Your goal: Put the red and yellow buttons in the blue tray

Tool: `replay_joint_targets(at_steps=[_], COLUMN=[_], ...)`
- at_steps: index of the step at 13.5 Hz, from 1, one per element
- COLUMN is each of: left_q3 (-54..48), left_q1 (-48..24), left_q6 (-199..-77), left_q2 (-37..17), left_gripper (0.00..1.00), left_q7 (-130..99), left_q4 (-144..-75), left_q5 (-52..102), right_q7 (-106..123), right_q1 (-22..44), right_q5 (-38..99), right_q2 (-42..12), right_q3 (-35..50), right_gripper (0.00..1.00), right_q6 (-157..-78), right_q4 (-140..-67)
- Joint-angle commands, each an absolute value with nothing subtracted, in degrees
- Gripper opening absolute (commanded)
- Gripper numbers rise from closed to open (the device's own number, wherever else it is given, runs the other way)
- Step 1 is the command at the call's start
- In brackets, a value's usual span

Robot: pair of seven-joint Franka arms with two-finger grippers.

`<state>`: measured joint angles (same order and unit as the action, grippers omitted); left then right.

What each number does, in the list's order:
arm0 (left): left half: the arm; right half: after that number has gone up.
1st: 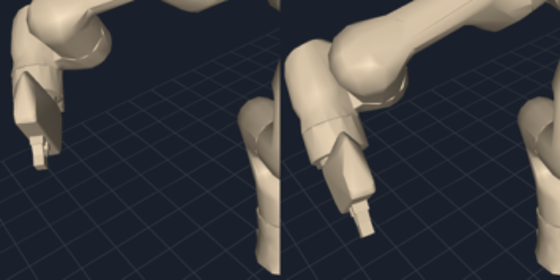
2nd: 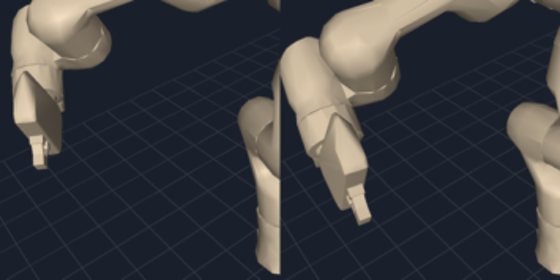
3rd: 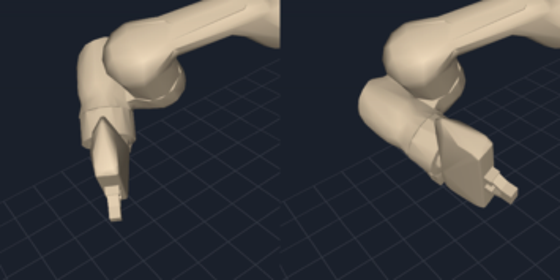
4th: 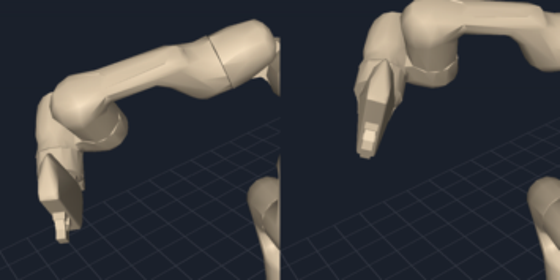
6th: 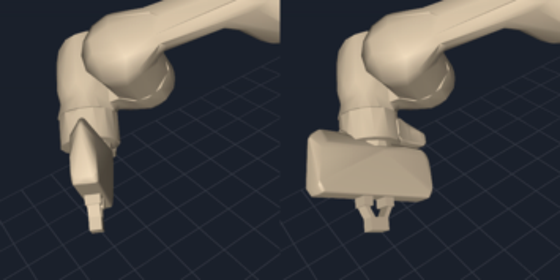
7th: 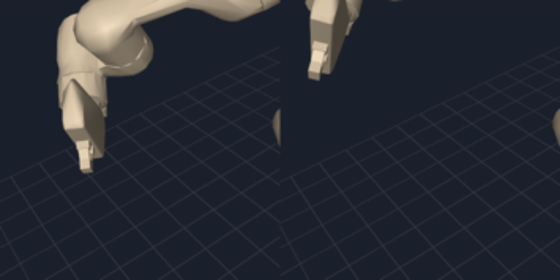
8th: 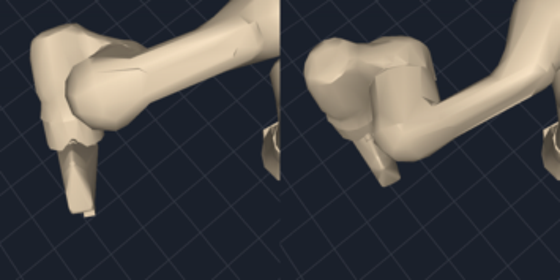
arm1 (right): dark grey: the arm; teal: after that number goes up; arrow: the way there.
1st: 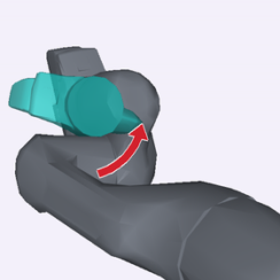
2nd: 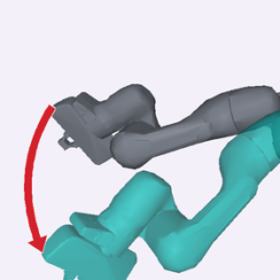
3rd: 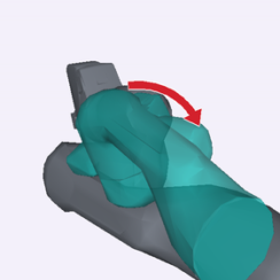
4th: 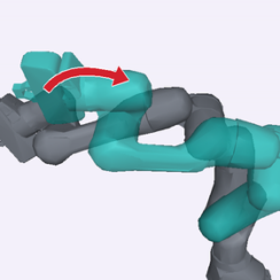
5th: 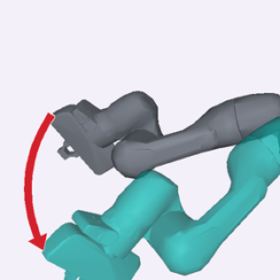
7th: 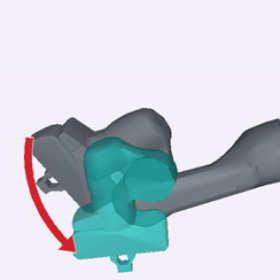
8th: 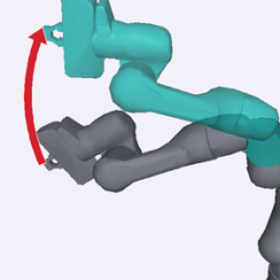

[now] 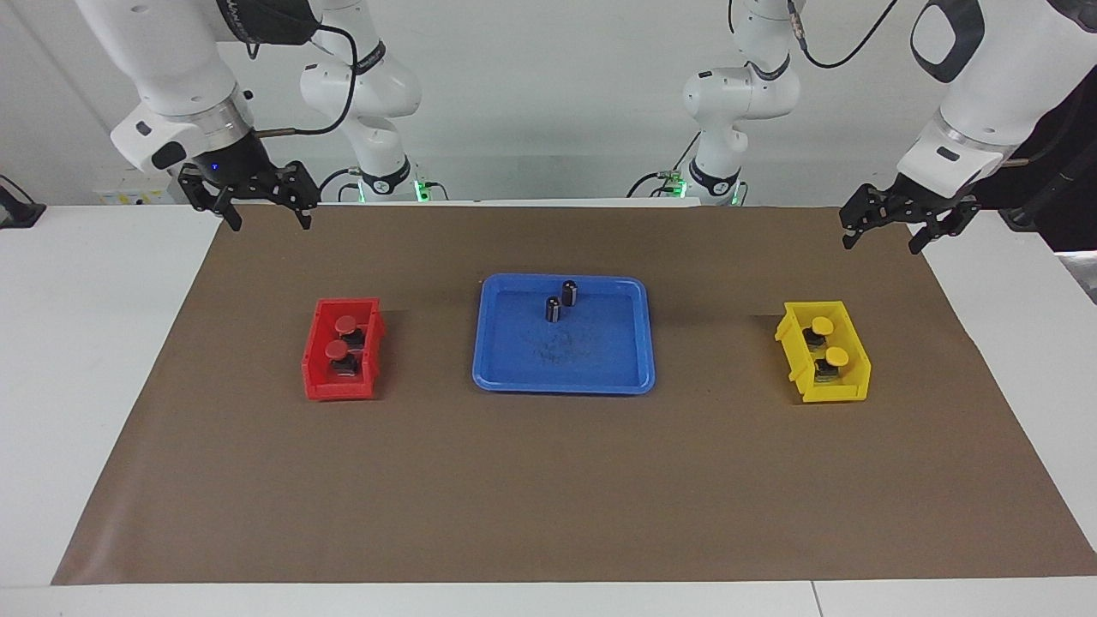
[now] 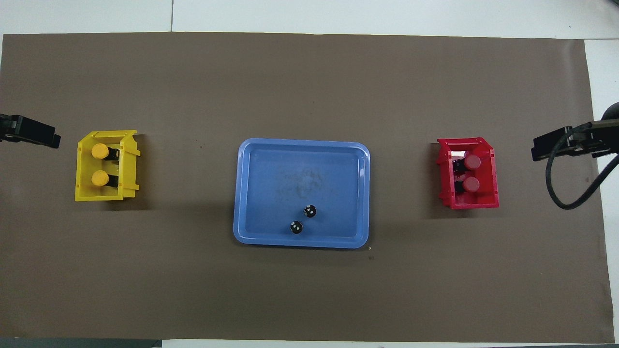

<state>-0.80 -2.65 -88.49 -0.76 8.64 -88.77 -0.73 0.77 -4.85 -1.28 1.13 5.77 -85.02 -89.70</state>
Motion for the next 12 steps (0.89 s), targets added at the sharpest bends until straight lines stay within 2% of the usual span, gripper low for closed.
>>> replay_joint_targets(at_steps=[1,4,5,8,12], left_q3=[-0.53,-0.53,-0.44,-0.35,-0.35], left_q1=[-2.46,-2.46,-2.37,-2.37,-2.2], left_q6=[-86.75,-87.8,-87.72,-88.42,-91.13], left_q2=[1.93,2.72,2.72,3.51,4.04], left_gripper=[1.0,1.0,1.0,1.0,1.0], left_q7=[8.61,8.17,8.17,6.78,6.77], left_q4=[-90.79,-92.46,-92.55,-94.3,-95.8], left_q5=[0.44,0.44,0.44,0.44,0.44], right_q7=[0.18,0.44,0.27,0.26,0.35], right_q1=[-5.19,-5.19,-5.19,-4.66,-3.69], right_q5=[-0.44,-0.44,-0.35,1.39,3.43], right_q2=[2.46,2.46,3.16,7.03,-0.51], right_q3=[5.98,5.98,5.98,6.24,6.15], right_gripper=[1.0,1.0,1.0,1.0,0.85], right_q6=[-85.78,-88.22,-90.68,-105.33,-116.69], right_q4=[-91.49,-92.1,-94.55,-107.89,-111.35])
